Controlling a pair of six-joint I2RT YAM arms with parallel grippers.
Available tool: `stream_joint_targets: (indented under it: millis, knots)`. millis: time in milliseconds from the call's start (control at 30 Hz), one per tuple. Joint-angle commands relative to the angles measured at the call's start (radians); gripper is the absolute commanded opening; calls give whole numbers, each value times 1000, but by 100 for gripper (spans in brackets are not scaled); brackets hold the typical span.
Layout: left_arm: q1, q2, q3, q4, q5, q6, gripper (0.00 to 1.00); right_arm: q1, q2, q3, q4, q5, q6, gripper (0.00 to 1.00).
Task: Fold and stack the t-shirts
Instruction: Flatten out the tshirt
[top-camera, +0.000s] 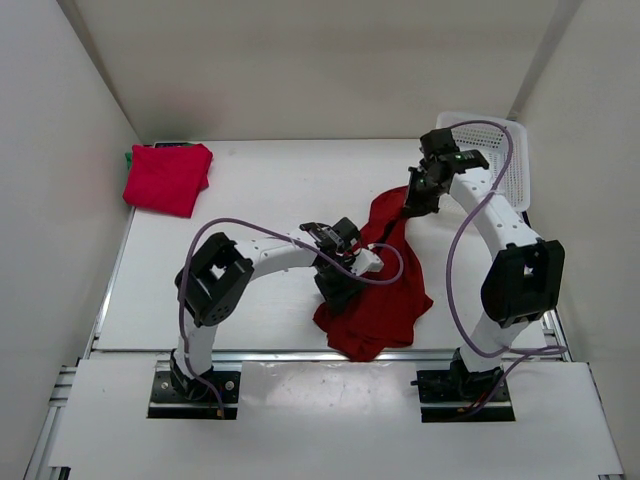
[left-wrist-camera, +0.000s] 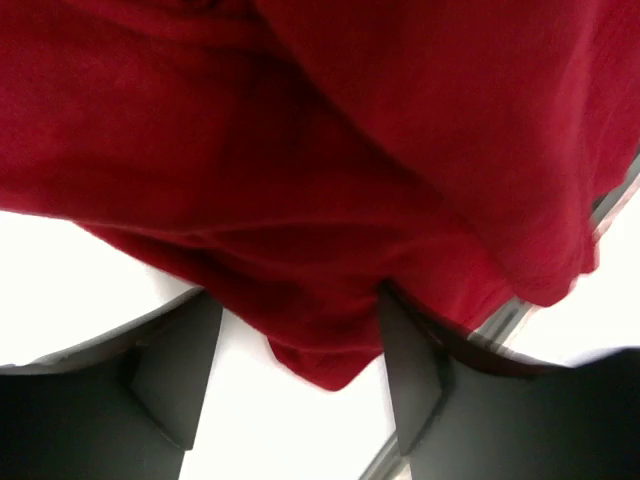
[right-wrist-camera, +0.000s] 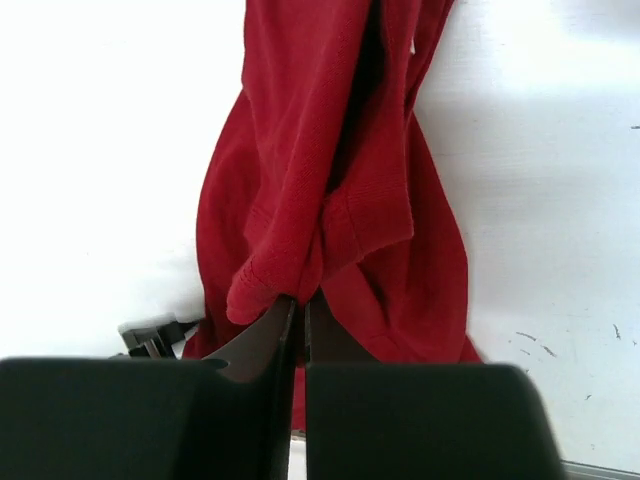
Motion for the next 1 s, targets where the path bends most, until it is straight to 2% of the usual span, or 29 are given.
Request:
stream_joint_targets:
  millis: [0, 33, 67, 100, 133, 267, 333, 500, 600, 700, 800, 967]
  knots:
    - [-24, 22, -39, 86, -13, -46, 57, -21, -44, -23, -11, -23, 9, 0]
    - [-8, 22, -38, 86, 2, -55, 37, -29, -47, -19, -5, -26, 9, 0]
    - [-8, 28, -35, 89, 5, -61, 9, -31, -50, -22, 1, -35, 9, 0]
    - [8, 28, -41, 94, 4, -71, 2, -49, -53, -22, 6, -51, 13, 0]
    - [34, 15, -44, 92, -6, -78, 0, -60, -52, -22, 8, -60, 10, 0]
    - [169, -62, -44, 92, -52, -49, 0, -84, -55, 35, 24, -117, -16, 0]
    - [304, -111, -1, 68, -88, -16, 0, -84, -49, 109, 29, -134, -37, 0]
    - [589, -168, 236, 2, -209, 49, 0, -81, 13, 318, 2, -199, -65, 0]
    - [698, -203, 330, -6, -230, 61, 0, -90, 19, 407, 18, -277, -69, 1]
    - [717, -246, 338, -17, -268, 101, 0, -101, 10, 414, 50, -354, -71, 0]
    - [693, -340, 240, 2, -285, 146, 0, -95, -19, 357, 66, -391, -80, 0]
    - [690, -433, 77, -4, -266, 181, 0, -75, -90, 104, 133, -472, -72, 0]
